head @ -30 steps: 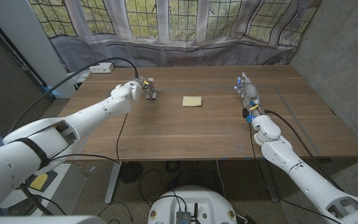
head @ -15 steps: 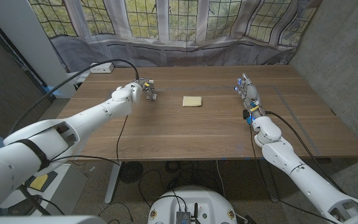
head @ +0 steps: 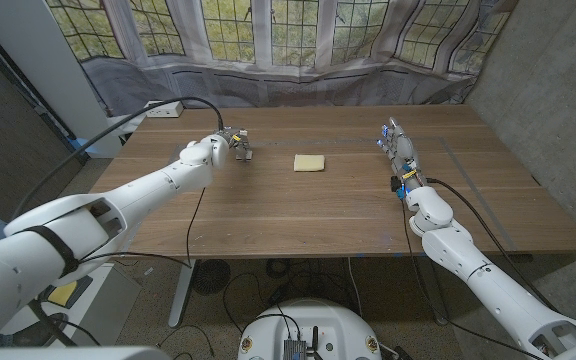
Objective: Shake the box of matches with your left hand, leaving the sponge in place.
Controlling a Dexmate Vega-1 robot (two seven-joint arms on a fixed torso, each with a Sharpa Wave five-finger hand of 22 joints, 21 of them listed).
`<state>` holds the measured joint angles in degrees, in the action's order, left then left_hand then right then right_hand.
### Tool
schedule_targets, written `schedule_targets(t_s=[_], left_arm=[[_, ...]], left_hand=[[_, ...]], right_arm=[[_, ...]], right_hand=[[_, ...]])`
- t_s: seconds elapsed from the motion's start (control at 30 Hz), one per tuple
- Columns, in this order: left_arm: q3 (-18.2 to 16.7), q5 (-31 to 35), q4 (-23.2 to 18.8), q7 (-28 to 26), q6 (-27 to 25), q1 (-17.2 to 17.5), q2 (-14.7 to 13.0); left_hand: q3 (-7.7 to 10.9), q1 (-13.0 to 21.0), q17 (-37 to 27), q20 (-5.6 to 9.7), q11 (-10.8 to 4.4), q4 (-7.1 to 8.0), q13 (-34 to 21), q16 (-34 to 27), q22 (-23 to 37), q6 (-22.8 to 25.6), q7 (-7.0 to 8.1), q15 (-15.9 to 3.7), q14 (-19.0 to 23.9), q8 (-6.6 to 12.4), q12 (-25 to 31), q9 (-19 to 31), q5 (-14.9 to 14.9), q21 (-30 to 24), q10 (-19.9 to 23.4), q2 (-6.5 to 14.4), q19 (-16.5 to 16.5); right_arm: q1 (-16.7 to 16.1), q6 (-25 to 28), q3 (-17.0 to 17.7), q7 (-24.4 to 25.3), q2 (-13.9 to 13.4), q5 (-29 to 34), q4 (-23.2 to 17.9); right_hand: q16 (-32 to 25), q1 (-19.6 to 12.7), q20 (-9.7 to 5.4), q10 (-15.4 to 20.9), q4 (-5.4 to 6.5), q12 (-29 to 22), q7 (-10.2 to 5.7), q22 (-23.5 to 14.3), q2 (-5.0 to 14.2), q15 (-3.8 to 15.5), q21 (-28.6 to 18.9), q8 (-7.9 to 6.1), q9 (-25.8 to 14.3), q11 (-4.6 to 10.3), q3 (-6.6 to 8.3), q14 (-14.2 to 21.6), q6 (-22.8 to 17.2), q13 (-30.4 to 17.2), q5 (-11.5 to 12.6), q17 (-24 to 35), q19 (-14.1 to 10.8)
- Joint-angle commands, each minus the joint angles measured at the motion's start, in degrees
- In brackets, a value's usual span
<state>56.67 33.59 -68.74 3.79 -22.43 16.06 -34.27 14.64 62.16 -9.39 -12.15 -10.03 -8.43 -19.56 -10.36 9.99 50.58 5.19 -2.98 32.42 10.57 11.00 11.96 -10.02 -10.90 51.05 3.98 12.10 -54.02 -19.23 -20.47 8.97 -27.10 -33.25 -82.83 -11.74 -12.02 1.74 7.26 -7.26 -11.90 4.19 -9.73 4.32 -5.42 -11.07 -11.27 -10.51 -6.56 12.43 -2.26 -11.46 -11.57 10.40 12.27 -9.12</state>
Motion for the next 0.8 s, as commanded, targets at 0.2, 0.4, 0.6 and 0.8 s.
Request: schedule_targets(t_s=[0.2, 0.4, 0.6, 0.8], left_arm=[[0.1, 0.8, -0.2, -0.6, -0.5, 0.3, -0.1], [0.4, 1.2, 0.0, -0.8, -0.3, 0.2, 0.0], [0.7, 1.7, 0.5, -0.6, -0.1, -0.2, 0.2], [0.7, 2.0, 0.6, -1.6, 0.2, 0.0, 0.2]], left_hand=[[-0.83, -1.0, -0.2, -0.32, 1.21, 0.32, 0.7, 0.0, 0.3, -2.4, -0.9, 0.39, -0.5, -0.26, -0.3, -0.1, -0.1, -0.4, -2.6, -1.7, 0.2], [-0.94, -1.1, -0.2, -0.34, 1.39, 0.27, 1.0, 0.2, 0.3, -3.7, -0.79, -0.17, -1.4, -0.34, -0.4, -0.2, -0.2, -0.3, -4.0, -1.9, -0.1], [-1.06, -1.3, -0.2, -0.34, 1.8, 0.24, 1.4, 0.3, 0.3, -5.9, -1.09, -0.14, -2.5, -0.58, -0.4, -0.3, -0.3, -0.2, -5.6, -2.1, -0.6], [-1.33, -1.9, -0.3, -0.35, 1.8, 0.44, 1.7, 0.3, 0.3, -8.6, -1.18, 0.3, -3.8, -0.62, -0.5, -0.4, -0.4, 0.0, -8.2, -2.3, -1.4]], right_arm=[[0.4, -0.2, -0.2, -0.1, 0.3, 0.1, 0.2], [0.4, -0.1, -0.2, 0.1, 0.3, 0.3, 0.1], [0.2, 0.0, -0.2, 0.6, 0.4, 0.5, -0.2], [0.3, -0.4, -0.3, 0.7, 0.7, 0.6, -0.1]], right_hand=[[-0.4, 0.1, -0.24, 0.6, -0.23, 0.0, 0.28, -0.2, 0.3, 0.12, -0.1, 0.08, -0.3, -0.13, -0.03, 0.0, -0.2, -0.2, -0.1, 0.1, -0.1], [-0.4, 0.2, -0.22, 0.5, -0.2, 0.0, 0.31, -0.2, 0.29, 0.09, -0.1, 0.08, -0.3, -0.17, -0.05, 0.0, -0.2, -0.2, -0.1, 0.1, -0.1], [-0.4, 0.2, -0.25, 0.6, -0.2, 0.0, 0.31, -0.2, 0.31, 0.1, -0.1, 0.08, -0.3, -0.13, -0.04, 0.0, -0.2, -0.2, -0.1, 0.1, -0.1], [-0.4, 0.1, -0.18, 0.6, -0.22, 0.0, 0.28, -0.2, 0.31, 0.05, -0.1, 0.08, -0.3, -0.14, -0.03, 0.0, -0.2, -0.2, -0.1, 0.1, -0.1]])
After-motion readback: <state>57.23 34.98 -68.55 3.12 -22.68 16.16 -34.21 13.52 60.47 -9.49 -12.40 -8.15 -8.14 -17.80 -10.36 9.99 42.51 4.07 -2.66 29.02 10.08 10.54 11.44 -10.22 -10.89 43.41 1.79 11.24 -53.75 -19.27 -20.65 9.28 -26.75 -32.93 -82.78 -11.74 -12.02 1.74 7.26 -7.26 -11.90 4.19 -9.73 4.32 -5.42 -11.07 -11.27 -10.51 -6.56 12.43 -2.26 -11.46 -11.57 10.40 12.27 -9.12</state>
